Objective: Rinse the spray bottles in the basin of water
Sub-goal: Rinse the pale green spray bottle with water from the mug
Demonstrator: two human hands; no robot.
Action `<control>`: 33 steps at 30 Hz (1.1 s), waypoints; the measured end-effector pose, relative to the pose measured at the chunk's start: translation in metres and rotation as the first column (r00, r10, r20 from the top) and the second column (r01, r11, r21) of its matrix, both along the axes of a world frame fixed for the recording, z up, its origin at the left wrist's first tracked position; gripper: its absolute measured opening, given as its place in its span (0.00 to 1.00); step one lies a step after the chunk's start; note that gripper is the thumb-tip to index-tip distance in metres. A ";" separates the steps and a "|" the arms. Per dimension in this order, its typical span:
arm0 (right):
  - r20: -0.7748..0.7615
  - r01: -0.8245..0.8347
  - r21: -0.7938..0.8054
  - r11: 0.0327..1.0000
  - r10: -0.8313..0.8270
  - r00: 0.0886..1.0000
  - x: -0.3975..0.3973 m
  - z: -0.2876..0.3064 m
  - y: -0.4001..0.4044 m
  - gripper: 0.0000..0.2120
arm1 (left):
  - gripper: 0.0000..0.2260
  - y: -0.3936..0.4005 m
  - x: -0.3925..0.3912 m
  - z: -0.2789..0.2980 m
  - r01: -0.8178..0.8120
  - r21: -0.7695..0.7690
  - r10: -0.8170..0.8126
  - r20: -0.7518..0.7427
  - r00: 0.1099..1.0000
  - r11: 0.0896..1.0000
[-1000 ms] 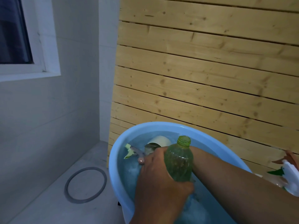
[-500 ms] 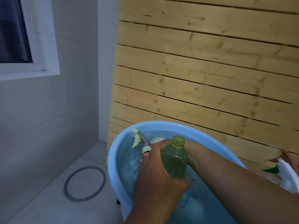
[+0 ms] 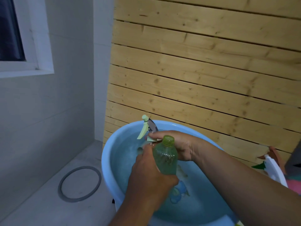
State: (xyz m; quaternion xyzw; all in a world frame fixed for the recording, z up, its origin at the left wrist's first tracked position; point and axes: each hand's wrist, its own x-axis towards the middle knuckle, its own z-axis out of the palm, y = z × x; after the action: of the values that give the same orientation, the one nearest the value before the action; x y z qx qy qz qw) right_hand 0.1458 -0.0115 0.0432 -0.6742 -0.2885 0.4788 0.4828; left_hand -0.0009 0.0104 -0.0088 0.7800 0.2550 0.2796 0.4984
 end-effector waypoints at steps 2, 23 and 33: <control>0.046 0.037 0.067 0.997 -0.041 0.998 0.000 0.008 -0.002 0.07 | 0.31 0.001 0.000 -0.001 -0.017 0.006 0.017 -0.020 1.000 1.000; 0.226 0.394 0.509 0.765 -0.560 0.797 -0.036 0.150 -0.057 0.09 | 0.29 -0.006 -0.010 0.020 -0.104 0.158 0.146 -0.287 0.947 0.982; 0.005 0.479 0.571 0.667 -0.586 0.810 -0.046 0.153 -0.057 0.07 | 0.28 -0.005 -0.010 0.020 -0.084 0.179 0.142 -0.338 0.930 0.980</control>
State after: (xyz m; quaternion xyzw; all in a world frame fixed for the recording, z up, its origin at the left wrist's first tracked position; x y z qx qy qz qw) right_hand 0.1000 -0.0682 0.1960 -0.6049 -0.2457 0.1479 0.7429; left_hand -0.0106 0.0050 0.0110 0.8390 0.3605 0.1846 0.3634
